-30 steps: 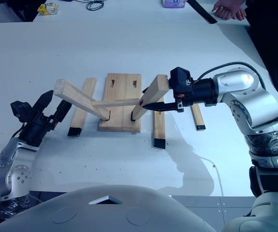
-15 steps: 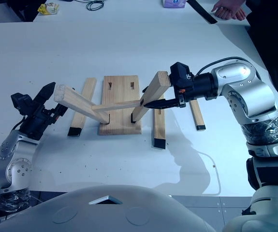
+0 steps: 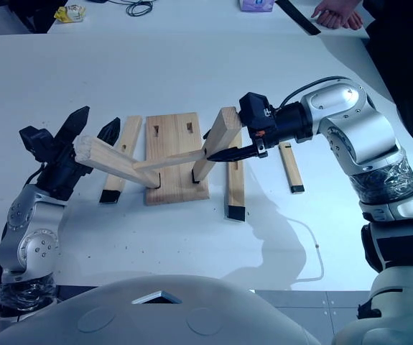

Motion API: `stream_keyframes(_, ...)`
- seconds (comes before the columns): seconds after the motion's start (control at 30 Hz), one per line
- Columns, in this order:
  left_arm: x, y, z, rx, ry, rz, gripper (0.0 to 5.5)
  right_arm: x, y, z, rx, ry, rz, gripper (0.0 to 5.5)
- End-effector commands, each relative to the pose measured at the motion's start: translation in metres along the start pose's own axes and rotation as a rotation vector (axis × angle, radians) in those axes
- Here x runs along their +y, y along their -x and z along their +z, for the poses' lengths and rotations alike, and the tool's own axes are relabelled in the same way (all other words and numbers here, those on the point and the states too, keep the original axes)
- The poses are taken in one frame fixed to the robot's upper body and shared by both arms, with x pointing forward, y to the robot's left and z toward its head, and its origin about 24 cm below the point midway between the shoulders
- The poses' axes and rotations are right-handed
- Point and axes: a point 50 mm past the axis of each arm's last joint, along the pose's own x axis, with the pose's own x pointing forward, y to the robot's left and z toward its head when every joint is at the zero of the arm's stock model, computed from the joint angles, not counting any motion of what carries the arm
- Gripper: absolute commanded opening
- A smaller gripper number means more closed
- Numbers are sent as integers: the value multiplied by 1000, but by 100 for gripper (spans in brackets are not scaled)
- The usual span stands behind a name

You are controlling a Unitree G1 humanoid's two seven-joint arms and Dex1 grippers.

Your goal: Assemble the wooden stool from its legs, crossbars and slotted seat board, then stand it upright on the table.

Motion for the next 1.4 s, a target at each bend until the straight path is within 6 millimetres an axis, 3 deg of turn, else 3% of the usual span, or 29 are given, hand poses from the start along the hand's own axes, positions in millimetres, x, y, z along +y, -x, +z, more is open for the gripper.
stream_keyframes(0.03,-7,-8,0,-24,-20,7,483,12,-18,-56,316,-118,63,202)
stream_keyframes(0.63,-29,-22,-5,-83,21,-11,483,15,-42,-61,402,-110,118,202)
stream_keyframes(1.0,-45,-44,-10,-158,73,-20,483,17,-59,-64,391,-157,80,202)
stream_keyframes(1.1,-27,-41,-8,-162,28,114,483,18,-54,-66,372,-213,-1,202)
stream_keyframes(1.3,14,-14,11,-188,-65,388,483,34,-38,-71,349,-326,-117,202)
stream_keyframes(1.4,22,-6,22,-202,-101,467,483,43,-30,-71,358,-377,-176,202)
